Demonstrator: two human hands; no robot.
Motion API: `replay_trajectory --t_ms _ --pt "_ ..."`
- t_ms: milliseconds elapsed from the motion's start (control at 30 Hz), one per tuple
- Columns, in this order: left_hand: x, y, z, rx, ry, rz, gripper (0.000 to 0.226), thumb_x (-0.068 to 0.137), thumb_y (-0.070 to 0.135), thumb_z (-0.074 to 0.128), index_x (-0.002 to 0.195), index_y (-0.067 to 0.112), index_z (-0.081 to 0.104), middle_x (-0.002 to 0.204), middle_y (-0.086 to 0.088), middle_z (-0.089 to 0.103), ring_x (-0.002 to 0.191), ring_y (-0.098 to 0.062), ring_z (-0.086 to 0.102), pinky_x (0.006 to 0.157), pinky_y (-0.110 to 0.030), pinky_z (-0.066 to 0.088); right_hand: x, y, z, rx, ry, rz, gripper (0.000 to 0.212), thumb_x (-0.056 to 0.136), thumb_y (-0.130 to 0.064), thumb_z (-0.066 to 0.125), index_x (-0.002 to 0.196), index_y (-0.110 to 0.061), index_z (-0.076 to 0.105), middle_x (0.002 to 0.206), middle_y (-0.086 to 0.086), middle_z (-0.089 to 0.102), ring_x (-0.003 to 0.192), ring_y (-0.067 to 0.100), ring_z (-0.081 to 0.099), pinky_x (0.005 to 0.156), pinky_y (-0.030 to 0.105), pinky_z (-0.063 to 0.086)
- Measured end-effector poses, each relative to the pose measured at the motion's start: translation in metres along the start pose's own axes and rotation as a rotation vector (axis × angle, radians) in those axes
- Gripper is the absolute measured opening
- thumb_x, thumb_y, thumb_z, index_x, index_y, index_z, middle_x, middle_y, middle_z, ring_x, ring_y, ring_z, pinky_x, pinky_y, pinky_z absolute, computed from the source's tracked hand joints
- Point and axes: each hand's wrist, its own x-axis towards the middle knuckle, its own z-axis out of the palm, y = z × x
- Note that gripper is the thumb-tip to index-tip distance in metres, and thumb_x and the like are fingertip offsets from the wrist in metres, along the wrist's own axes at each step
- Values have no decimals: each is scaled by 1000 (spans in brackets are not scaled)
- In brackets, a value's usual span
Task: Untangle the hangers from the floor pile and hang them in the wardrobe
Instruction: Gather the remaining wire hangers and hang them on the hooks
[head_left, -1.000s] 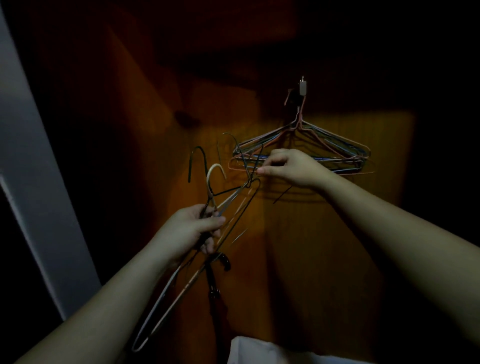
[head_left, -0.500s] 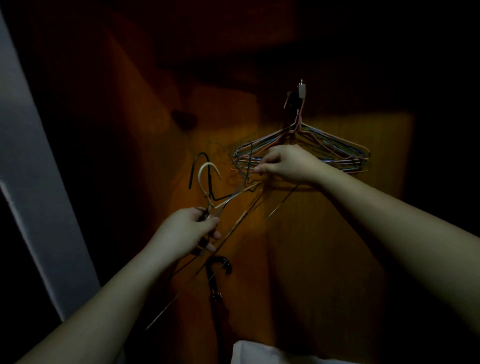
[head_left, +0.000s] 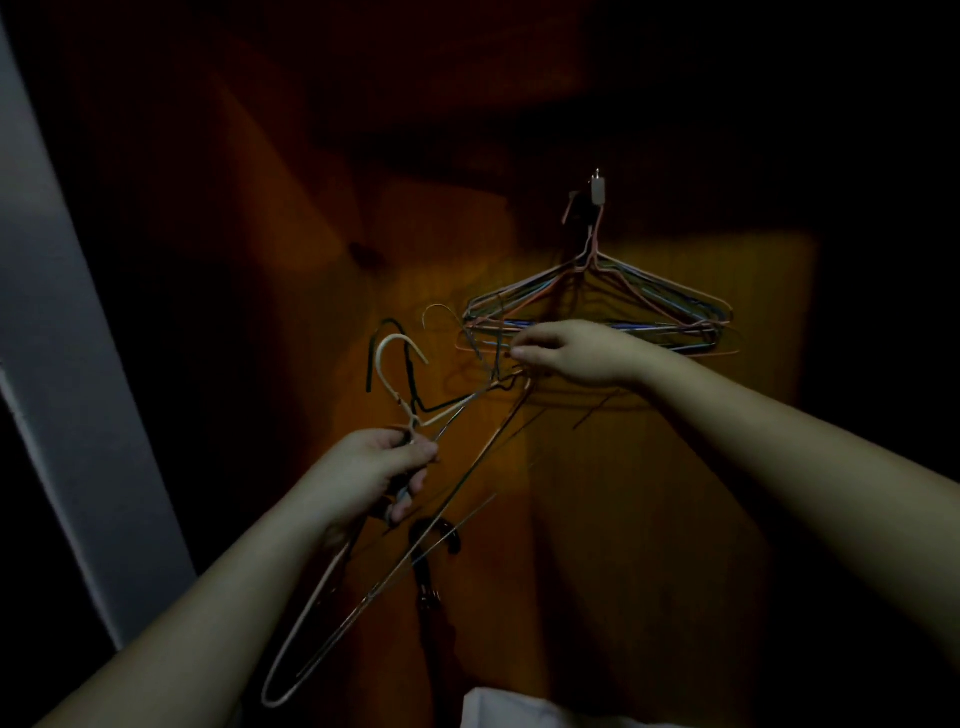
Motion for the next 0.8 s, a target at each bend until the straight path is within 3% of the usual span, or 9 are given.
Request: replay_trajectory --t_ms 100,200,300,433,567,800 --pt "-1 -1 0 -26 -21 -5 19 95 21 58 98 2 60 59 -3 51 41 -14 40 43 -23 33 2 5 -2 -80 -160 -10 41 93 -57 48 128 -38 57 138 -13 50 128 11 46 110 34 35" --pt "-1 -3 -2 -42 -40 -31 20 94 21 58 98 2 60 59 -4 51 41 -14 38 44 -23 30 -2 4 -3 -38 -278 40 37 93 -56 49 123 -39 61 110 -26 62 112 6 59 103 28 38" --pt "-2 -5 -4 -79 -20 -44 23 93 24 60 100 2 60 59 -2 48 39 -11 33 44 -23 27 -6 3 -3 -11 -274 38 30 94 -53 50 112 -36 67 105 -17 68 103 6 62 99 29 43" --pt "-4 -7 -7 -91 -25 -33 24 88 27 63 97 5 58 60 -1 49 38 -9 31 42 -21 26 -7 4 2 130 -264 21 28 96 -43 54 109 -23 68 106 -6 69 96 3 61 83 16 41" --pt "-6 -7 -11 -71 -49 -20 17 93 24 60 92 8 55 64 -2 53 39 -9 33 43 -22 28 -7 5 4 189 -272 33 23 93 -45 57 87 -25 65 77 -14 57 68 -3 52 71 20 36" --pt "-5 -8 -19 -48 -103 -16 23 91 28 59 88 5 55 68 -6 57 37 -10 33 40 -21 27 -7 4 2 203 -336 56 25 91 -42 62 80 -20 61 74 -7 54 70 7 49 73 24 39"
